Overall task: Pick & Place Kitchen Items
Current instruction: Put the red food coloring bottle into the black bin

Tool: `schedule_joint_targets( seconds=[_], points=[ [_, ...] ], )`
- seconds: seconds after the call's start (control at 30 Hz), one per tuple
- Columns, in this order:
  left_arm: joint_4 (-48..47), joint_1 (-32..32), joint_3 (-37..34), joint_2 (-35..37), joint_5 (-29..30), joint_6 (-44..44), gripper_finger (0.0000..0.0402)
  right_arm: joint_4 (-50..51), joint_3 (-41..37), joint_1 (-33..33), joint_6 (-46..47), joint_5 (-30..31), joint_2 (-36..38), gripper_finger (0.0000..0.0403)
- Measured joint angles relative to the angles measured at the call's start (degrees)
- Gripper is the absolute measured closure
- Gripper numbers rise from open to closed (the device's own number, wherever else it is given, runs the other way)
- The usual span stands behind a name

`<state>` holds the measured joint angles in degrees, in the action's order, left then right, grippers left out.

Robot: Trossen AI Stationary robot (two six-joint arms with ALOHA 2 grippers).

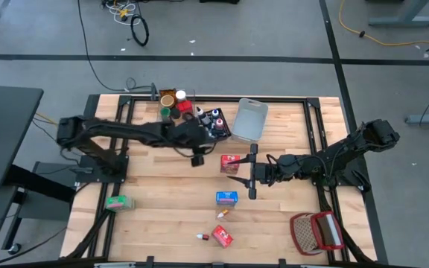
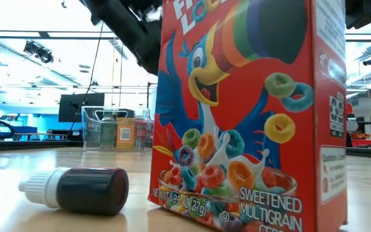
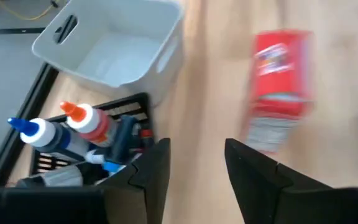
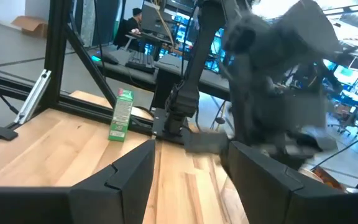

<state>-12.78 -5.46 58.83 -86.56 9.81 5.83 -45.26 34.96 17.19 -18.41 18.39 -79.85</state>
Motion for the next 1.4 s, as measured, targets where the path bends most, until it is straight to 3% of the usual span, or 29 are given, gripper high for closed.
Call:
schedule_joint_targets(
  seconds=[0.17, 0.23, 0.5, 0.67, 0.83, 1.03, 1.4],
  points=[
    [-4.8, 7.3, -0.1, 6.3, -1.7, -6.7, 0.0256, 0.0, 0.0, 0.0, 1.0, 0.0, 0.0, 0.0188],
    [-2.5, 11.1, -1.4, 7.4, -1.6, -9.7, 0.0261, 0.0, 0.0, 0.0, 1.0, 0.0, 0.0, 0.0188],
    [16.3, 26.0, -13.9, 6.7, 0.6, -18.2, 0.0278, -1.8, 0.0, 0.0, -0.4, 0.1, 0.0, 0.0188],
    [33.8, 34.7, -22.8, 6.6, 1.0, -19.6, 0.0284, -3.0, 0.0, 0.0, -1.0, 0.2, 0.0, 0.0188],
    [47.0, 42.9, -26.6, 2.3, 8.2, -20.3, 0.0286, -3.1, 0.0, 0.0, 1.9, 0.2, 0.0, 0.0188],
    [47.8, 44.9, -21.0, -7.5, 11.4, -18.6, 0.0286, -3.1, 0.0, 0.0, 4.6, 0.2, 0.0, 0.0188],
    [38.7, 41.9, -12.1, -17.4, -1.5, -18.8, 0.0258, -1.7, 0.0, 0.0, 4.5, 0.2, 0.0, 0.0188]
  ],
)
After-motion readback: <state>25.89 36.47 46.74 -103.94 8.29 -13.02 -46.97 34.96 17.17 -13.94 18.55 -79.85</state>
